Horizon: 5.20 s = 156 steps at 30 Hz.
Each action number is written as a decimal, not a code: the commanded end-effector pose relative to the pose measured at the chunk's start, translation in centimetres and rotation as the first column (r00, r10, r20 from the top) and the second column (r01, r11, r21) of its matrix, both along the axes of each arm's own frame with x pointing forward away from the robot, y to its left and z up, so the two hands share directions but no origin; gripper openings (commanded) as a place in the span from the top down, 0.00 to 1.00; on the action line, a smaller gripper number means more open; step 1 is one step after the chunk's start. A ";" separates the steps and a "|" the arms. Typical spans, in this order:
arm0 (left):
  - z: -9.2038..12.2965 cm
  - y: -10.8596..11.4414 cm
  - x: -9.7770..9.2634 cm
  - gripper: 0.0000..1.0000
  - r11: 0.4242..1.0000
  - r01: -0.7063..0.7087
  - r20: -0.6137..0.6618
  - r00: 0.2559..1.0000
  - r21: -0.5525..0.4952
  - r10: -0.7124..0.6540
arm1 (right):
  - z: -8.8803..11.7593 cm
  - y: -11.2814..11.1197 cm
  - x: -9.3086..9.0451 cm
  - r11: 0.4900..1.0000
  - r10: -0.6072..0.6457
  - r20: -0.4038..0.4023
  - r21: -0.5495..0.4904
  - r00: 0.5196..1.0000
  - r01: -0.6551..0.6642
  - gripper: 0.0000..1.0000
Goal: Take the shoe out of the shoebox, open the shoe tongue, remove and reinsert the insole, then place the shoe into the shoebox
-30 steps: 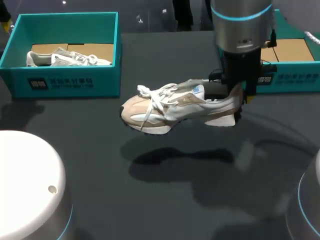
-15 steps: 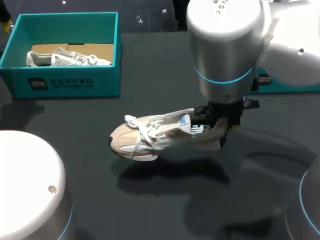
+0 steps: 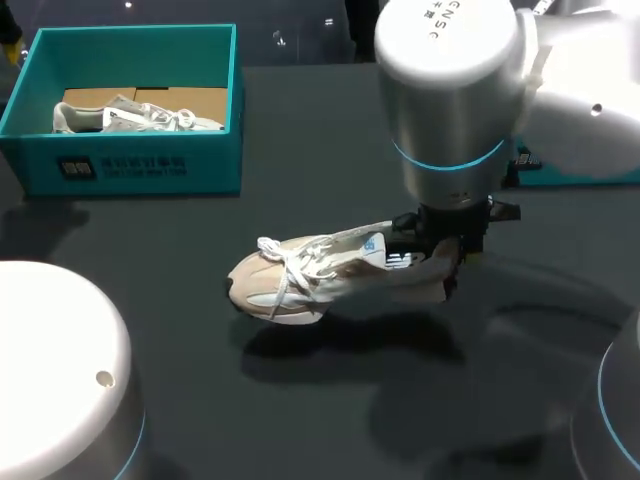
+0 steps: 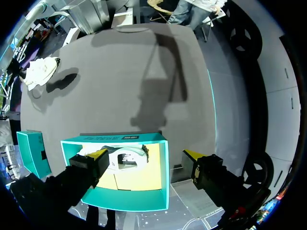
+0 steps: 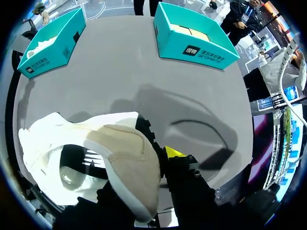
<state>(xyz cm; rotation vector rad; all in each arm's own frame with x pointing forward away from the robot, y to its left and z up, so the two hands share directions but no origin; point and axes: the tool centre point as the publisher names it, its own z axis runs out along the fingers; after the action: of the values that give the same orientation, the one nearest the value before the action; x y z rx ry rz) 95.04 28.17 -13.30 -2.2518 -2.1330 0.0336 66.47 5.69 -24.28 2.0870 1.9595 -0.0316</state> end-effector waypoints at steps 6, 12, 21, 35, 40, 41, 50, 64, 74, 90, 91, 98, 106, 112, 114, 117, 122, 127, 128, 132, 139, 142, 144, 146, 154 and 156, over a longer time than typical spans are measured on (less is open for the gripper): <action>0.0 0.0 -0.1 0.00 1.000 0.001 0.001 1.000 0.002 -0.001 | -5.3 -0.7 3.0 1.000 0.024 -0.049 0.012 0.998 -0.023 1.00; 0.0 0.0 -0.1 0.00 1.000 0.001 0.001 1.000 0.002 -0.001 | -7.4 -1.1 3.2 1.000 0.026 -0.078 0.011 0.997 -0.025 1.00; 0.0 0.0 -0.1 0.00 1.000 0.001 0.001 1.000 0.002 -0.001 | -10.1 -1.7 3.1 1.000 0.014 -0.086 0.029 0.996 -0.011 1.00; 0.0 0.0 -0.1 0.00 1.000 0.001 0.001 1.000 0.002 -0.001 | -13.0 -3.1 3.1 0.998 0.017 -0.099 0.056 0.995 -0.011 1.00; 0.0 0.0 -0.1 0.00 1.000 0.001 0.001 1.000 0.002 -0.001 | -13.5 -3.1 3.1 0.997 0.022 -0.106 0.072 0.994 -0.015 1.00; 0.0 0.0 -0.1 0.00 1.000 0.001 0.001 1.000 0.002 -0.001 | -13.6 -3.0 3.1 0.997 0.024 -0.107 0.073 0.994 -0.016 1.00; 0.0 0.0 -0.1 0.00 1.000 0.001 0.001 1.000 0.002 -0.001 | -14.6 -3.0 3.2 0.997 0.032 -0.126 0.074 0.992 -0.022 1.00; 0.0 0.0 -0.1 0.00 1.000 0.001 0.001 1.000 0.002 -0.001 | -14.6 -2.7 3.5 0.995 0.051 -0.145 0.093 0.988 -0.038 0.00; 0.0 0.0 -0.1 0.00 1.000 0.001 0.001 1.000 0.002 -0.001 | -10.0 -2.3 4.0 0.986 0.122 -0.152 0.135 0.981 -0.102 0.00; 0.0 0.0 -0.1 0.00 1.000 0.001 0.001 1.000 0.002 -0.001 | -3.0 -4.6 4.1 0.581 0.720 0.194 0.358 0.666 -0.731 0.00; 0.0 0.0 -0.1 0.00 1.000 0.001 0.001 1.000 0.002 -0.001 | -3.0 -4.6 4.1 0.581 0.720 0.194 0.358 0.666 -0.731 0.00; 0.0 0.0 -0.1 0.00 1.000 0.001 0.001 1.000 0.002 -0.001 | -3.0 -4.6 4.1 0.581 0.720 0.194 0.358 0.666 -0.731 0.00; 0.0 0.0 -0.1 0.00 1.000 0.001 0.001 1.000 0.002 -0.001 | -4.2 -8.0 3.2 0.152 0.770 0.562 0.296 0.301 -0.943 0.00; 0.0 0.0 -0.1 0.00 1.000 0.001 0.001 1.000 0.002 -0.001 | -5.0 -9.7 3.0 0.090 0.722 0.659 0.214 0.212 -0.973 0.00; 0.0 0.0 -0.1 0.00 1.000 0.001 0.001 1.000 0.002 -0.001 | -5.0 -9.7 3.0 0.090 0.722 0.659 0.214 0.212 -0.973 0.00; 0.0 0.0 -0.1 0.00 1.000 0.001 0.001 1.000 0.002 -0.001 | -5.0 -9.7 3.0 0.090 0.722 0.659 0.214 0.212 -0.973 0.00; 0.0 0.0 -0.1 0.00 1.000 0.001 0.001 1.000 0.002 -0.001 | -5.0 -9.7 3.0 0.090 0.722 0.659 0.214 0.212 -0.973 0.00; 0.0 0.0 -0.1 0.00 1.000 0.001 0.001 1.000 0.002 -0.001 | -8.1 -11.6 3.2 0.093 0.666 0.718 0.190 0.203 -0.977 0.00; 0.0 0.0 -0.1 0.00 1.000 0.001 0.001 1.000 0.002 -0.001 | -8.7 -11.9 3.1 0.088 0.644 0.741 0.175 0.190 -0.981 0.00; 0.0 0.0 -0.1 0.00 1.000 0.001 0.001 1.000 0.002 -0.001 | -10.3 -12.8 3.1 0.079 0.599 0.786 0.130 0.151 -0.988 0.00; 0.0 0.0 -0.1 0.00 1.000 0.001 0.001 1.000 0.002 -0.001 | -11.7 -13.3 3.5 0.056 0.578 0.806 0.116 0.127 -0.992 0.00; 0.0 0.0 -0.1 0.00 1.000 0.001 0.001 1.000 0.002 -0.001 | -12.2 -13.3 3.7 0.051 0.578 0.806 0.123 0.129 -0.991 0.00; 0.0 0.0 -0.1 0.00 1.000 0.001 0.001 1.000 0.002 -0.001 | -12.6 -13.2 3.8 0.044 0.575 0.808 0.124 0.126 -0.991 0.00; 0.0 0.0 -0.1 0.00 1.000 0.001 0.001 1.000 0.002 -0.001 | -12.8 -13.2 3.9 0.041 0.573 0.810 0.127 0.127 -0.991 0.00; 0.0 0.0 -0.1 0.00 1.000 0.001 0.001 1.000 0.002 -0.001 | -13.4 -13.0 4.3 0.043 0.574 0.806 0.145 0.143 -0.988 0.00; 0.0 0.0 -0.1 0.00 1.000 0.001 0.001 1.000 0.002 -0.001 | -13.6 -13.0 4.4 0.041 0.572 0.808 0.146 0.143 -0.988 0.00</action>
<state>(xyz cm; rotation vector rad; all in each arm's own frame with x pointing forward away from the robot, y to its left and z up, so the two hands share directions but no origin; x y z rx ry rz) 95.04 28.17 -13.31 -2.2518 -2.1329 0.0337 70.57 -7.39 -37.74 0.4110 2.5812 1.6284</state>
